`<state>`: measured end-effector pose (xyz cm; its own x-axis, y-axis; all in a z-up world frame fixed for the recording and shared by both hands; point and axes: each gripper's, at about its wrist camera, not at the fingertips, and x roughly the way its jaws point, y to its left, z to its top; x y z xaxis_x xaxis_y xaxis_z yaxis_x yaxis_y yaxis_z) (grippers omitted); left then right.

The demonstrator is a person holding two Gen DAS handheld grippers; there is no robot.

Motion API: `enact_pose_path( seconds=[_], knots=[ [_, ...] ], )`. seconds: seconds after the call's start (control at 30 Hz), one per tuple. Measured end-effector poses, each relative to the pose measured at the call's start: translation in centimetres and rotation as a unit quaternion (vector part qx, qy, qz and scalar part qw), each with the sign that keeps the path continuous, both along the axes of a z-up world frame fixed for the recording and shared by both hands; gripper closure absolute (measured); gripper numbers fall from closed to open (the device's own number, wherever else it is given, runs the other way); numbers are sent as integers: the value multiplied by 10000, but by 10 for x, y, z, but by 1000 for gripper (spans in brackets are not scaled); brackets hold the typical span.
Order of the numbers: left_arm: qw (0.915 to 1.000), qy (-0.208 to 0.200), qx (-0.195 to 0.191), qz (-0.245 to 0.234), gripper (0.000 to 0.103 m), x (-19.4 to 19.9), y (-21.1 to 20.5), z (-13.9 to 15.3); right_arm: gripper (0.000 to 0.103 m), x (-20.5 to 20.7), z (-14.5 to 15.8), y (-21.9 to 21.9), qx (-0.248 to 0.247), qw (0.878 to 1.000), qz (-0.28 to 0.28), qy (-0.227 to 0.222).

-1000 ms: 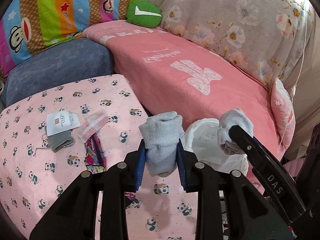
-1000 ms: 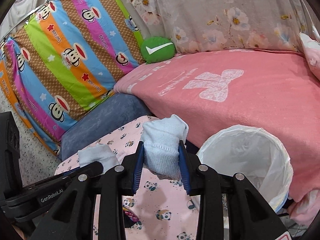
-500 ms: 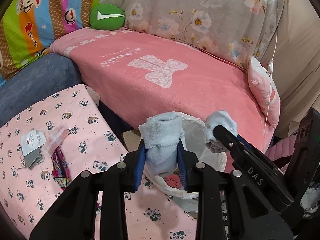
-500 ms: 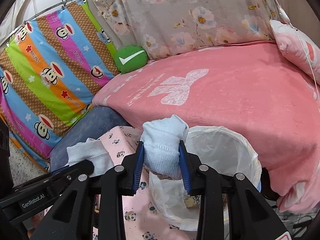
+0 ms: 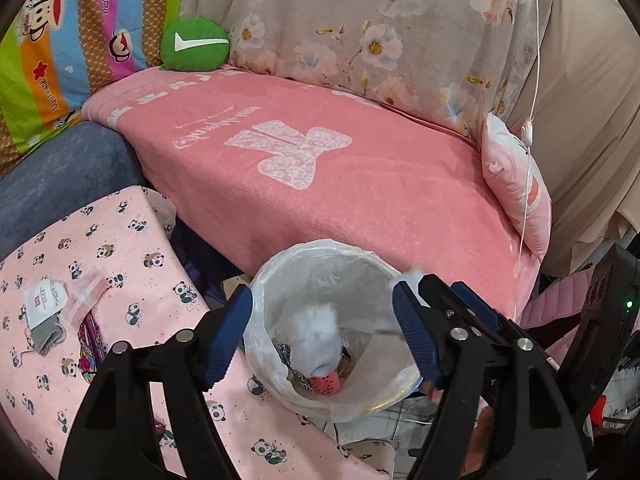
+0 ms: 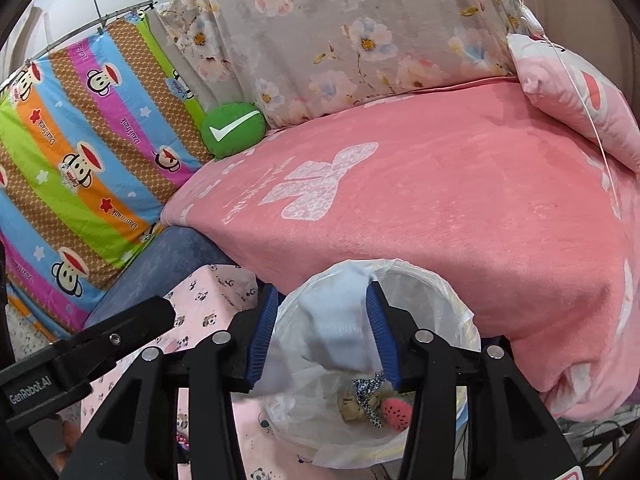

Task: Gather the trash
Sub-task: 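Carry both socks over the white bin and open both tools, then move both open tools back to the folded umbrella and plastic bag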

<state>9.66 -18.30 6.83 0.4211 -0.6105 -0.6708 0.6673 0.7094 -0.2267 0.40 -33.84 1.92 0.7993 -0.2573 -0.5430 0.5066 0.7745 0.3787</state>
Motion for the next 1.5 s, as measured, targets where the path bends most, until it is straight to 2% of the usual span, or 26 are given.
enact_pose_path(
  seconds=[0.23,0.77,1.07,1.2,1.3,1.5],
  knots=[
    [9999,59,33,112,34,4,7,-2,46,-3,3,1,3,10000,9,-44],
    [9974,207,1,686,33,20,60,-9,45,18,7,45,-180,9985,514,53],
    [9920,354,116,1206,31,37,101,-28,45,33,3,72,-259,9962,809,170],
    [9869,438,280,1528,30,47,125,-44,45,41,-1,85,-280,9949,935,242],
    [9806,527,475,1825,18,55,142,-58,45,48,-5,95,-285,9937,1038,315],
    [9671,966,710,2245,18,72,175,-98,45,64,-16,117,-321,9903,1265,484]
  ],
)
